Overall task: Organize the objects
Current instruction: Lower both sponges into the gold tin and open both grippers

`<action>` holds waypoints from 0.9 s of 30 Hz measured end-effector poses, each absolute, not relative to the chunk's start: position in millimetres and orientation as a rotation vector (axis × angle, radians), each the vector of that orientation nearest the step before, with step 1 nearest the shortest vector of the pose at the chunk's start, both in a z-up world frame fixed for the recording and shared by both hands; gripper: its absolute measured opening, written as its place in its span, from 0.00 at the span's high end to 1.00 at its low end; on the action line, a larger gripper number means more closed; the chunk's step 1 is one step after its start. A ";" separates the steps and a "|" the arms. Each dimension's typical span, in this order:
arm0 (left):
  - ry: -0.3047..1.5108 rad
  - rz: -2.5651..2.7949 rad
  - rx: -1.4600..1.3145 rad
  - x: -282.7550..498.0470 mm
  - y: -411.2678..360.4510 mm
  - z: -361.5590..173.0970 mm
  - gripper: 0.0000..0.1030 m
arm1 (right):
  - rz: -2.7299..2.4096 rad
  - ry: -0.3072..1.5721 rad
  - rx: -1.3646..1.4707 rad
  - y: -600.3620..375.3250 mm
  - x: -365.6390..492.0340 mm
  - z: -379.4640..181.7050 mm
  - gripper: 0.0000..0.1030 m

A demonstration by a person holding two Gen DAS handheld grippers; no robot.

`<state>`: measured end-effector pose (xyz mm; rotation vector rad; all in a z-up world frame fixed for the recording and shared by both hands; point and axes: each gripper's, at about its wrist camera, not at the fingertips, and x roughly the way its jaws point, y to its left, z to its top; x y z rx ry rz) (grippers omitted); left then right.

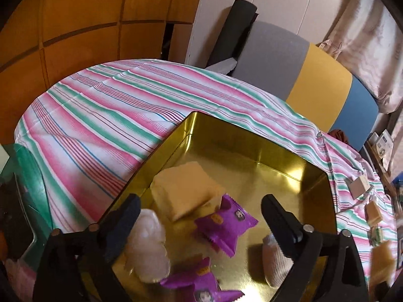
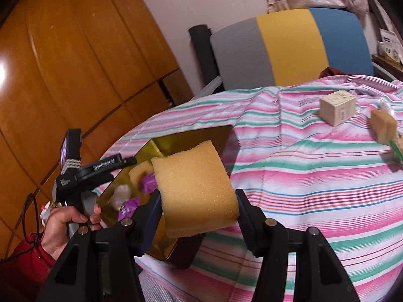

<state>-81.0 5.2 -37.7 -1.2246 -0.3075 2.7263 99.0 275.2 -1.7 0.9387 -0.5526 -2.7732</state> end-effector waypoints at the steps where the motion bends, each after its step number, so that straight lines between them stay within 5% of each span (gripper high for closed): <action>1: -0.326 2.725 -1.219 -77.3 3.8 -36.3 0.02 | -2.762 -0.540 0.949 271.1 98.2 -3.3 0.45; 27: -0.467 2.811 -1.227 -47.1 -44.7 -20.3 0.01 | -2.491 -0.233 1.230 166.4 37.8 -38.0 0.43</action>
